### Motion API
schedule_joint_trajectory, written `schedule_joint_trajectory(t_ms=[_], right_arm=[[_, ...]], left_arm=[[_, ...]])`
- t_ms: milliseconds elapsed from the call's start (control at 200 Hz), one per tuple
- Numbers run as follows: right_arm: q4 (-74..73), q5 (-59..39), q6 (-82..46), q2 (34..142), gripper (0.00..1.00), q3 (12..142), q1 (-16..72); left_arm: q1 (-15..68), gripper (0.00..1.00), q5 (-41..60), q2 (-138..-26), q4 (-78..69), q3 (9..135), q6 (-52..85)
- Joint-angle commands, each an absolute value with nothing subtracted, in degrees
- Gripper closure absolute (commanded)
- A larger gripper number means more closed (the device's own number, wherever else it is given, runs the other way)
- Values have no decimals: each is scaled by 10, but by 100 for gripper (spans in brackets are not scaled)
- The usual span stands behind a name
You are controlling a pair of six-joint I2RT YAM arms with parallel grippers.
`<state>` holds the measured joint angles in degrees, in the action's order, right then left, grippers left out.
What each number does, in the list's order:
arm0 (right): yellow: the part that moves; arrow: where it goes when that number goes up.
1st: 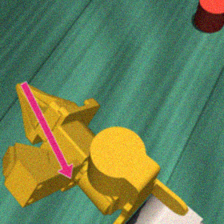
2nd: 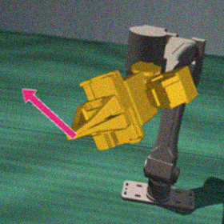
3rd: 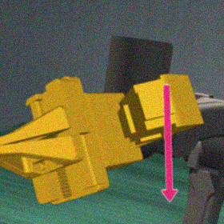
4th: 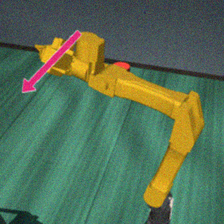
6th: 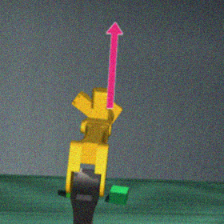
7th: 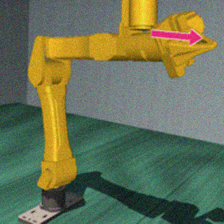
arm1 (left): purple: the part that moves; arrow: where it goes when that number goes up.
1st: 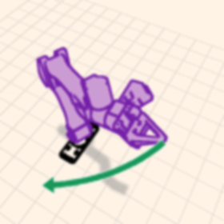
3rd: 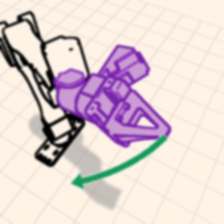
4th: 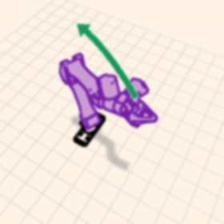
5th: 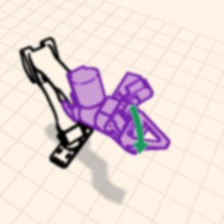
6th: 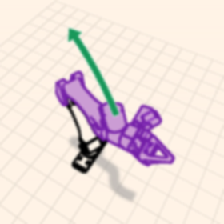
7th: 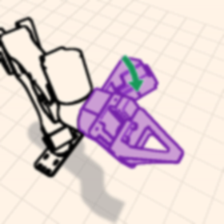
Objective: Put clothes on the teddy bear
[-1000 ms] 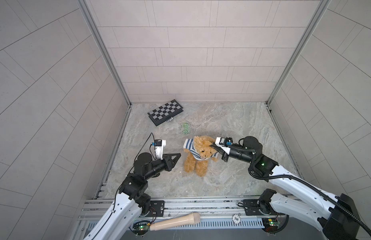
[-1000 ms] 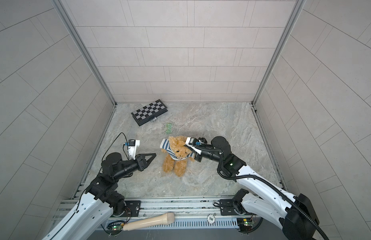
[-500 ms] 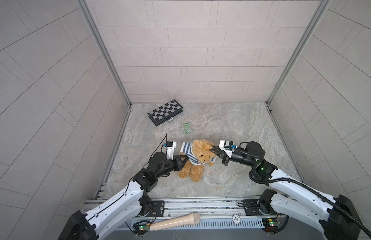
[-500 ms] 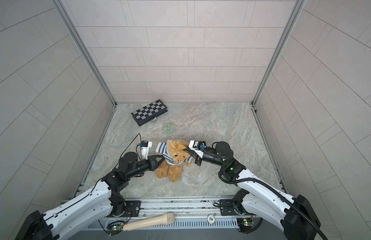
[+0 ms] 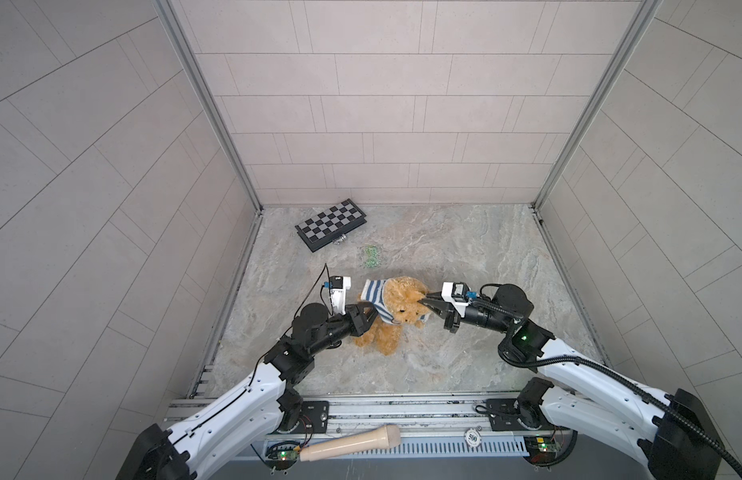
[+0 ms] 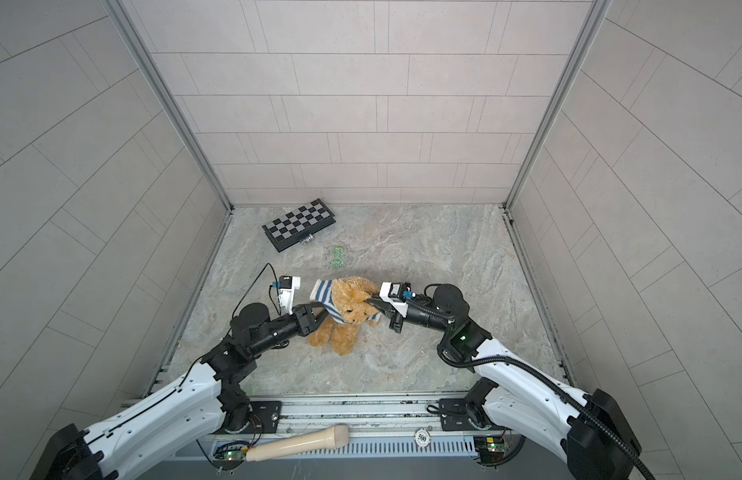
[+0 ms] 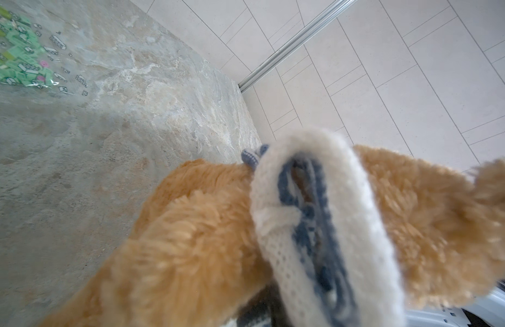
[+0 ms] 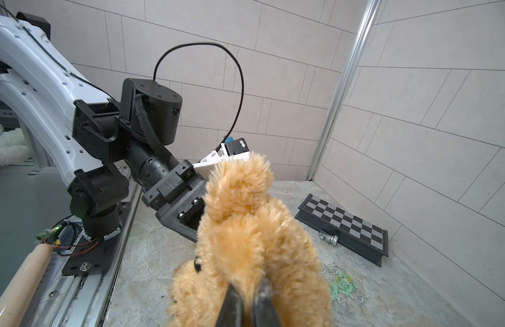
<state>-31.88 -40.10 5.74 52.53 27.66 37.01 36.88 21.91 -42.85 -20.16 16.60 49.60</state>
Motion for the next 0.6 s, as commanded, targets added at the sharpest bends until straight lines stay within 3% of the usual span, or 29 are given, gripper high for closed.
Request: schedule_joint_trajectory(t_ms=[0,290,596], right_arm=[[-354,-420,68,515,100,272,372],[-371,-433,73,510,100,263,372],[-386,-444,65,508,100,261,372]], left_arm=[[371,63,235,-411,-235,185,502],[371,53,229,-380,-184,210,489],[371,55,229,-380,-188,220,487]])
